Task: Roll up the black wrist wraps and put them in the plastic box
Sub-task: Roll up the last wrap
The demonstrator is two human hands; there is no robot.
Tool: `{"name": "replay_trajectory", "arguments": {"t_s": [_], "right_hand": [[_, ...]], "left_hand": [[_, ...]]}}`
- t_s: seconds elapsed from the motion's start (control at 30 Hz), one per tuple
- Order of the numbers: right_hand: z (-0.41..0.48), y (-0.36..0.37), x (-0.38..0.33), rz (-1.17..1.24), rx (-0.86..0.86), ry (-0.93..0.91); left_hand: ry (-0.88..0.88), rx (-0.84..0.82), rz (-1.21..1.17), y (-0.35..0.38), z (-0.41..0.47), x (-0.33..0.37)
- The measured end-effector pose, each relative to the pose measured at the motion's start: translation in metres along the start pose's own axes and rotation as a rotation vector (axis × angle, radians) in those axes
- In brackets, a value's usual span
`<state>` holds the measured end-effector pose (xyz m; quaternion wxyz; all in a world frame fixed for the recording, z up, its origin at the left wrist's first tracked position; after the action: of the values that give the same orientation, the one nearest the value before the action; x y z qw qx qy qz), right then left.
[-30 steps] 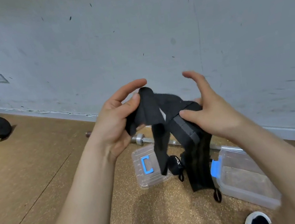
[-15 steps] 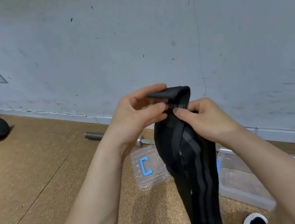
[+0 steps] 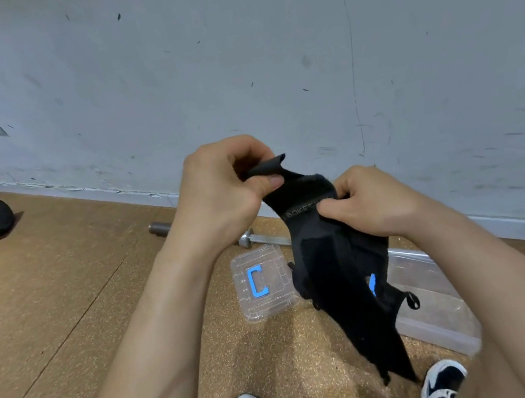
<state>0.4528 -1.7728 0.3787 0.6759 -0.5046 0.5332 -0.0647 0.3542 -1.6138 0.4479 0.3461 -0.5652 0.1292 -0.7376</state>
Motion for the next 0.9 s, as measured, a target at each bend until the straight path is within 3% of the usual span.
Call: {"name": "replay_trajectory", "arguments": {"t_s": [0.07,0.17,0.23,0.33,0.4,0.47,0.5,0.53,0.6,0.67,0.7,0.83,0.9], "right_hand": [[0.000,0.000,0.002,-0.064,-0.004,0.007],[-0.001,-0.002,0.004,-0.119,-0.013,0.007],[-0.002,-0.002,0.004,-0.083,-0.030,0.001],[-0.005,-0.004,-0.002,0.126,-0.066,-0.001],[-0.010,-0.006,-0.008,0.266,-0.118,-0.004],[-0.012,-0.010,-0.010,0.376,-0.094,-0.013],[-0.012,-0.012,-0.010,0.442,-0.043,-0.021],[-0.012,-0.015,-0.010,0.517,0.033,-0.025],[-0.009,-0.019,-0.007,0.648,0.201,-0.029],[-0.006,-0.019,-0.008,0.695,0.304,-0.050],[-0.006,-0.019,-0.010,0.694,0.337,-0.072],[-0.009,-0.026,-0.014,0.747,0.357,-0.116],[-0.010,-0.026,-0.015,0.742,0.278,-0.084]], "left_hand": [[0.000,-0.206,0.143,0.003,-0.001,0.001],[-0.011,-0.409,0.099,0.005,-0.004,-0.006],[-0.024,-0.307,0.006,0.001,-0.001,-0.010],[-0.015,0.118,-0.135,-0.005,0.002,-0.016],[0.074,0.333,-0.108,-0.008,0.000,-0.012],[0.093,0.452,-0.153,-0.012,0.000,-0.014],[0.015,0.440,-0.249,-0.015,0.002,-0.021],[-0.133,0.344,-0.365,-0.015,0.003,-0.029],[-0.438,-0.078,-0.442,0.001,-0.001,-0.042],[-0.467,-0.422,-0.274,0.028,-0.014,-0.043],[-0.418,-0.442,-0.246,0.039,-0.017,-0.039],[-0.291,-0.083,-0.562,0.036,-0.014,-0.026],[-0.230,0.062,-0.588,0.022,-0.011,-0.024]]}}
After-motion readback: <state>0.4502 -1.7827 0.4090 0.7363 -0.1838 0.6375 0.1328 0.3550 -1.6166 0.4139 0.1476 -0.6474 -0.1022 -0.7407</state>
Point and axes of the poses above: each hand's wrist, its own z-axis towards the middle knuckle, its own y-axis out of the palm, x = y × z, the point moved 3 cm from there along z, towards the middle knuckle, and after that the axes turned 6 degrees about -x, right-handed, at the moved point
